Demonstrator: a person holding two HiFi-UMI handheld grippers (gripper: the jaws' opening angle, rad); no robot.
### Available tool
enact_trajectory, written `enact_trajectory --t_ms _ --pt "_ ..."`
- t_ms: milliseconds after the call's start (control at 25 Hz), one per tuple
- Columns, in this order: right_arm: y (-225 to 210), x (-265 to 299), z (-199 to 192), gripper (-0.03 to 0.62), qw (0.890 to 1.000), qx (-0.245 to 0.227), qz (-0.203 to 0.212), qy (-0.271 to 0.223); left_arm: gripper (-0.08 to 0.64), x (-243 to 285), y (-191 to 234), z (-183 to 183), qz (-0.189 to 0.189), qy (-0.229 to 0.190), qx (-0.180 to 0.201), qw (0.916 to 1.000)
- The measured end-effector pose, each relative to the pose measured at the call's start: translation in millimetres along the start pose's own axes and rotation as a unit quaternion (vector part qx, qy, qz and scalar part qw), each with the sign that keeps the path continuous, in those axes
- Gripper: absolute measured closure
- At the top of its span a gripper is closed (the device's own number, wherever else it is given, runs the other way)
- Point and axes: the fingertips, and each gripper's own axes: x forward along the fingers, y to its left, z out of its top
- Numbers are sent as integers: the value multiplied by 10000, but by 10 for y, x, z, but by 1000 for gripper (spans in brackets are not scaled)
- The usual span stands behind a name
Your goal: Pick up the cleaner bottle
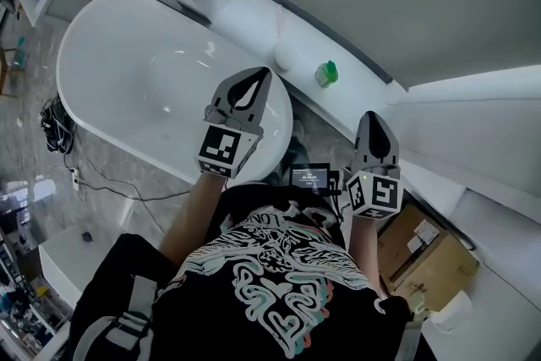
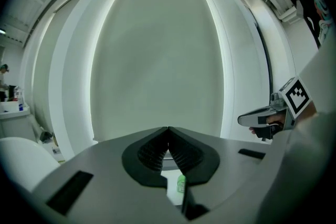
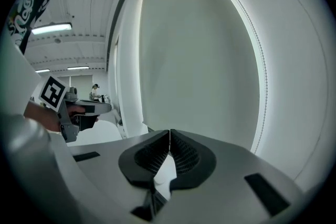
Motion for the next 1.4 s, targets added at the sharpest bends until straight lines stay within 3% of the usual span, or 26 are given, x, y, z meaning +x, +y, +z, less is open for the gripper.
enact_trajectory --t_ms 600,1400 --pt "-282 449 -626 565 9989 -21 -77 459 545 536 56 -638 -113 380 -142 9991" --pt "-476 1106 -1669 565 9956 -174 -43 922 545 1016 100 -1894 -135 954 -379 9946"
